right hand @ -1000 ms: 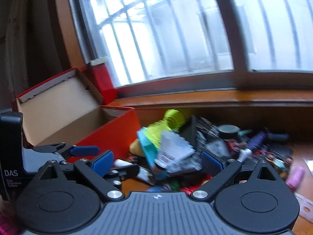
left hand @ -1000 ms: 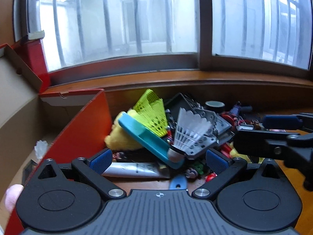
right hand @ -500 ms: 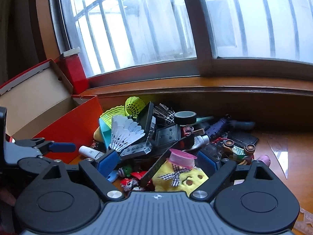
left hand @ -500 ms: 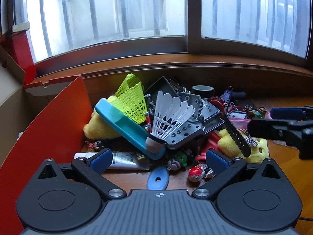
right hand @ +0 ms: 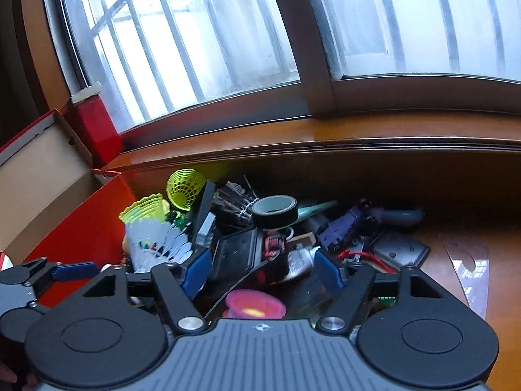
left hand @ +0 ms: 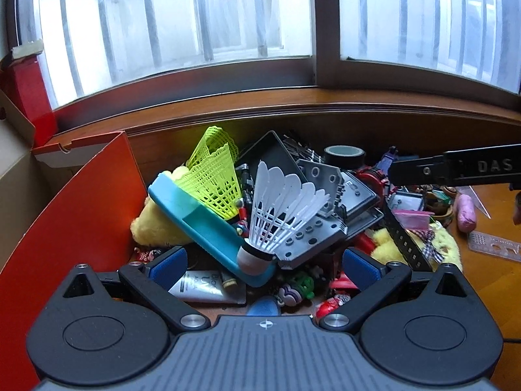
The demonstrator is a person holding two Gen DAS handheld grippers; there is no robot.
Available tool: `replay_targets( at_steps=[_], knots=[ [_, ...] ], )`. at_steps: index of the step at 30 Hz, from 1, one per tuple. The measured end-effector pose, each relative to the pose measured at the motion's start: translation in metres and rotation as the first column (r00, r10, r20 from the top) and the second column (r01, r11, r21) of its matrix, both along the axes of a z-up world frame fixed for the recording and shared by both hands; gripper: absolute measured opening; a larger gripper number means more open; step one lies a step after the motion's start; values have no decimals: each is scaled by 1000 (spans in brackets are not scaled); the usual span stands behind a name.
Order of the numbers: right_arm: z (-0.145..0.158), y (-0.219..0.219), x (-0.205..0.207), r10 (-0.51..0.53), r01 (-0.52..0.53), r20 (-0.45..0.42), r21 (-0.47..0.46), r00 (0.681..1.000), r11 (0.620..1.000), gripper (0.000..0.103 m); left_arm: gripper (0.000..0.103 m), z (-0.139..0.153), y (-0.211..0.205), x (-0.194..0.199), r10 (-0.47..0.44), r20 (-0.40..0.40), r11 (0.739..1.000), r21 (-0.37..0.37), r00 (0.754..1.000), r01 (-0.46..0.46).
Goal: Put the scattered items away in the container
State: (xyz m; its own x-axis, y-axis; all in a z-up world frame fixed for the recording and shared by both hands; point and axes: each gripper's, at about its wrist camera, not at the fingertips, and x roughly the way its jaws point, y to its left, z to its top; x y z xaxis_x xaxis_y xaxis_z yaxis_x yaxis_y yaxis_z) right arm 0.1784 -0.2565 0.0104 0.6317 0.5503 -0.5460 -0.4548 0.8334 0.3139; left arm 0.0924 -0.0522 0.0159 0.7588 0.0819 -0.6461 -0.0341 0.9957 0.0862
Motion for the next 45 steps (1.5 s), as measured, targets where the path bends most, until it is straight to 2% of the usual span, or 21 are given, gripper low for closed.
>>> replay_targets(
  at_steps=[4, 6, 12, 15, 16, 17, 24, 30, 36, 42, 45],
  knots=[
    [0, 11, 11, 37, -37, 22, -21, 999, 999, 54, 103, -2, 2, 8, 8, -2, 1000, 0, 1000, -8],
    [2, 19, 15, 82, -81, 33, -16, 996, 997, 53, 103, -3, 2, 12, 12, -3, 1000, 1, 1000, -12],
    [0, 54, 30, 196, -195, 14, -44, 980, 980, 40, 103, -6, 8, 16, 22, -8, 1000, 2, 1000, -22],
    [-8, 66, 38, 222, -223, -31, -35, 975, 974, 24, 103, -8, 12, 15, 36, -13, 999, 1, 999, -36],
    [-11, 68, 40, 226, -227, -47, -29, 973, 973, 14, 103, -8, 14, 15, 40, -15, 999, 0, 999, -40],
    [-13, 69, 42, 225, -227, -61, -21, 972, 974, 11, 103, -9, 15, 14, 46, -16, 999, -2, 999, -46],
    [-11, 57, 37, 202, -201, -51, 24, 978, 979, 8, 103, -11, 19, 12, 55, -25, 998, -16, 998, -56],
    [-8, 34, 24, 171, -169, -54, 44, 984, 985, 9, 103, -9, 7, 12, -5, -25, 1000, -31, 1000, 4],
    [-12, 9, 10, 129, -127, -73, 33, 989, 991, 11, 102, -13, -6, 14, -107, -63, 982, -166, 992, 95],
    [-22, 2, 5, 113, -111, -95, 28, 989, 993, 14, 102, -23, -16, 22, -138, -65, 974, -192, 988, 124],
    [-23, 4, 2, 110, -111, -76, 0, 991, 994, 13, 101, -28, -14, 31, -117, -53, 977, -186, 992, 105]
  ],
)
